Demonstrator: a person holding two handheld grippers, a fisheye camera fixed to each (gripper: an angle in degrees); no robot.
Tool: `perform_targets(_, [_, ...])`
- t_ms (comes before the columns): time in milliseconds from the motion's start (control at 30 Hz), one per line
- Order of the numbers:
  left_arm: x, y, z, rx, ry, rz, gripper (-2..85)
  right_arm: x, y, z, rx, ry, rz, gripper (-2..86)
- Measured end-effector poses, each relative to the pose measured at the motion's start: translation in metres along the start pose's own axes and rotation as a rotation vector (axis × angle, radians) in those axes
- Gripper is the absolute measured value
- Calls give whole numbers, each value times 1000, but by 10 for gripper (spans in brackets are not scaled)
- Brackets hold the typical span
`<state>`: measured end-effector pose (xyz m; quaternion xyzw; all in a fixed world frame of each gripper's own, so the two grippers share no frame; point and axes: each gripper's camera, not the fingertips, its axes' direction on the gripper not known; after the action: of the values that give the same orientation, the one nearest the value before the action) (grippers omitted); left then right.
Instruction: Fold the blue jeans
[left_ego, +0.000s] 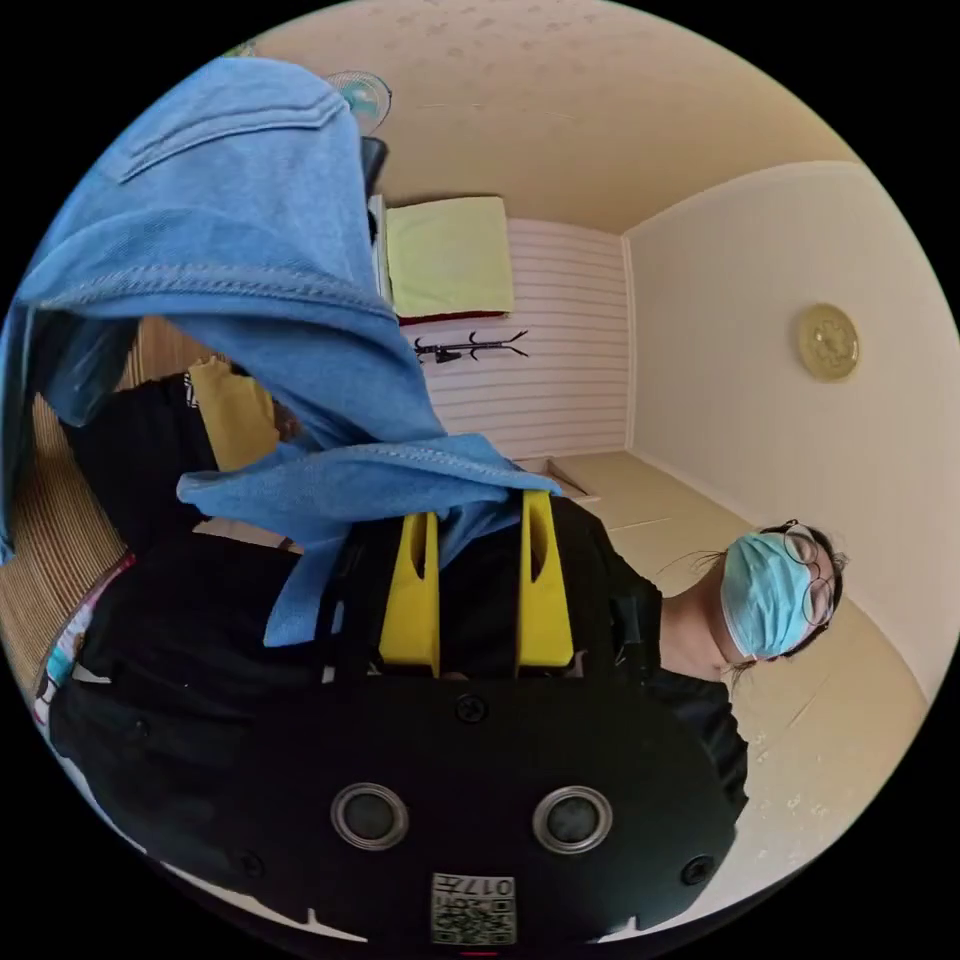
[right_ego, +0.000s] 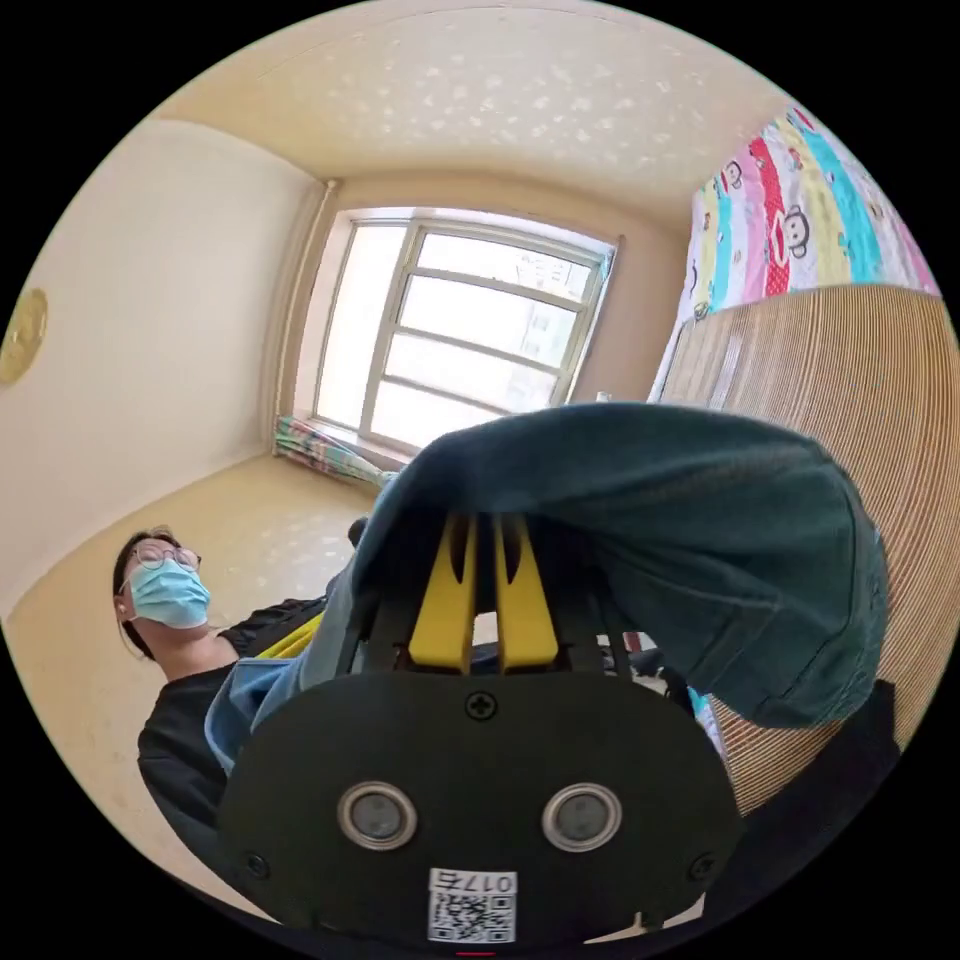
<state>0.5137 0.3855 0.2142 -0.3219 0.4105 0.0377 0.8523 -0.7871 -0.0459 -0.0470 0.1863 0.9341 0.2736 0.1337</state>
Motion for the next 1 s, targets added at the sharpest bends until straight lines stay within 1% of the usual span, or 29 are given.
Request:
perform_targets(33, [5, 11, -15, 49, -61, 10, 124, -29, -12, -12, -4, 32, -83, 21])
perform_targets(67, [8, 21, -27, 82, -104, 13, 131, -42, -17, -17, -5, 22, -129, 18])
perform_targets(133, [10, 31, -43, 120, -136, 14, 148, -90, -29, -30, -5, -118, -301, 13])
perform_targets(167, [10, 38, -55, 157, -160, 7, 161, -101, -31, -32, -8, -162, -343, 12])
perform_targets(200, [11, 41, -62, 180, -174, 2, 162, -123, -33, -35, -21, -242, -429, 11])
perform_targets(233, [12, 47, -75, 234, -200, -1, 164, -142, -33, -36, -39, -298, -509, 11])
perform_targets(300, [19, 57, -94, 324, -227, 7, 165, -167, -32, -37, -83, -338, -594, 10])
perform_targets(367, [29, 69, -114, 399, -253, 29, 162, -187, -28, -36, -112, -329, -663, 9])
perform_targets(400, [31, 71, -118, 410, -267, 31, 162, -196, -26, -36, -103, -309, -704, 8])
perform_targets(433, [36, 75, -125, 424, -313, 30, 162, -201, -24, -38, -53, -274, -721, 7])
perform_targets(500, [39, 79, -132, 431, -390, 3, 164, -196, -26, -42, 63, -249, -679, 5])
perform_targets(567, [39, 79, -137, 390, -413, -20, 170, -183, -30, -46, 141, -352, -653, 5])
perform_targets(633, [40, 79, -141, 360, -391, -17, 172, -171, -33, -53, 241, -561, -677, 7])
perform_targets(700, [44, 80, -148, 340, -374, 4, 172, -172, -33, -59, 314, -643, -717, 9])
perform_targets(767, [49, 81, -167, 321, -394, 24, 168, -183, -33, -67, 360, -670, -778, 10])
perform_targets(800, [48, 82, -173, 314, -420, 24, 165, -194, -33, -72, 376, -688, -827, 11])
perform_targets(867, [33, 79, -198, 234, -601, -14, 143, -215, -30, -83, 394, -723, -925, 12])
perform_targets(900, [23, 79, -206, 213, -638, -66, 136, -229, -26, -93, 412, -742, -995, 13])
perform_targets(933, [-3, 83, -227, 205, -638, -199, 130, -243, -19, -105, 443, -746, -1060, 13])
perform_targets(967, [-19, 92, -246, 261, -554, -238, 120, -250, -15, -111, 463, -741, -1092, 13])
perform_targets(1000, [-24, 98, -255, 307, -495, -224, 113, -261, -4, -123, 504, -721, -1147, 14])
